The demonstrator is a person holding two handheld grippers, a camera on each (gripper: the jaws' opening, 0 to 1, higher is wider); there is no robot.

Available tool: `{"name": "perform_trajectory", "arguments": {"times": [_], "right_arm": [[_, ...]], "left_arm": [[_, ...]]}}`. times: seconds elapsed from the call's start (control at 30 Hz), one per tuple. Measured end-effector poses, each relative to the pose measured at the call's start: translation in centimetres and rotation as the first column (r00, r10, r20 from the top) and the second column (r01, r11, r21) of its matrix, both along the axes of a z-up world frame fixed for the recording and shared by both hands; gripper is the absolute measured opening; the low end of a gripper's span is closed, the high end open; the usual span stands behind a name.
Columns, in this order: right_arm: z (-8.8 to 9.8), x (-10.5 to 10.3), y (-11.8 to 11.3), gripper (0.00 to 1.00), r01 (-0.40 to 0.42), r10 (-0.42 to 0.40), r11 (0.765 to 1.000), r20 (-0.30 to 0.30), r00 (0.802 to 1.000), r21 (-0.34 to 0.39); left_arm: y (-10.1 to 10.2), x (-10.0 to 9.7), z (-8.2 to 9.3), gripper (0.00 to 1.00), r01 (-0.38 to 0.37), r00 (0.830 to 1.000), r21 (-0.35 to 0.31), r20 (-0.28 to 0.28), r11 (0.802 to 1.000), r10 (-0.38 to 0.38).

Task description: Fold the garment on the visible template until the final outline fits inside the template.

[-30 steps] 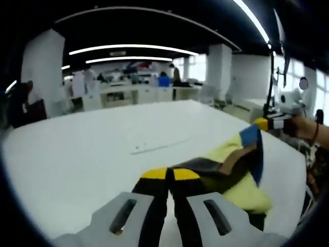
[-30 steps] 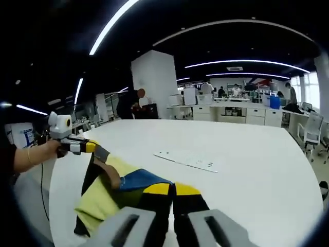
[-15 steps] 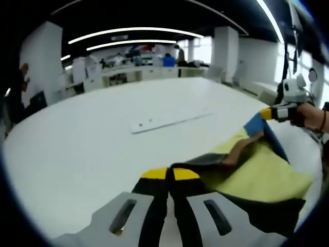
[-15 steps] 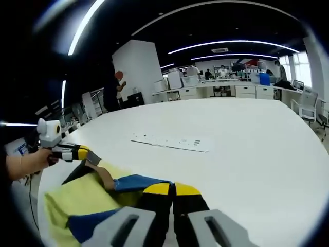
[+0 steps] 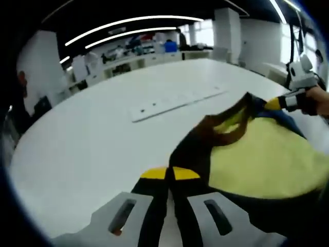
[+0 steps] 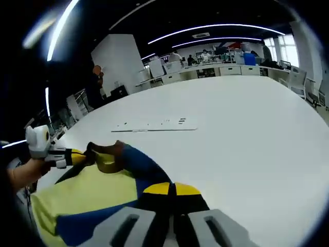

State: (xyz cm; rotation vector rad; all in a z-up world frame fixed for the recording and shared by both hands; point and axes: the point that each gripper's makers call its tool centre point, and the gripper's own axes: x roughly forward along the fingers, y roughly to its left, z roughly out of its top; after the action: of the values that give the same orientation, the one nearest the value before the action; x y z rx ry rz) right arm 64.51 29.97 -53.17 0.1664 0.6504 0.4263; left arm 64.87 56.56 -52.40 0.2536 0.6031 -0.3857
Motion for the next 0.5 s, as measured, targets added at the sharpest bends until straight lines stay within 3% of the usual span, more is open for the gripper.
{"name": "perform_trajectory", "arguments": {"times": [0.13, 0.37, 0.5], "right_arm": [[0.1, 0.0, -0.2, 0.0, 0.007, -0.007, 1.0, 0.007, 1.0, -0.015], [1.2, -0.5, 0.0, 0.34, 0.0, 0.002, 0.999, 0.028, 1.0, -0.051], [1.5, -1.1, 0.2, 0.41, -0.019, 0.02, 0.997, 0.022, 1.0, -0.076]], "left_arm": [[0.3, -0.2, 0.1, 0.1, -0.007, 1.0, 0.036, 0.004, 0.999, 0.007], [0.7, 0.0, 2.2, 0.31, -0.026, 0.998, -0.003, 0.055, 1.0, 0.026], [0.0, -0.4, 3.7, 0.43, 0.004, 0.996, -0.042, 0.086, 0.999, -0.001]]}}
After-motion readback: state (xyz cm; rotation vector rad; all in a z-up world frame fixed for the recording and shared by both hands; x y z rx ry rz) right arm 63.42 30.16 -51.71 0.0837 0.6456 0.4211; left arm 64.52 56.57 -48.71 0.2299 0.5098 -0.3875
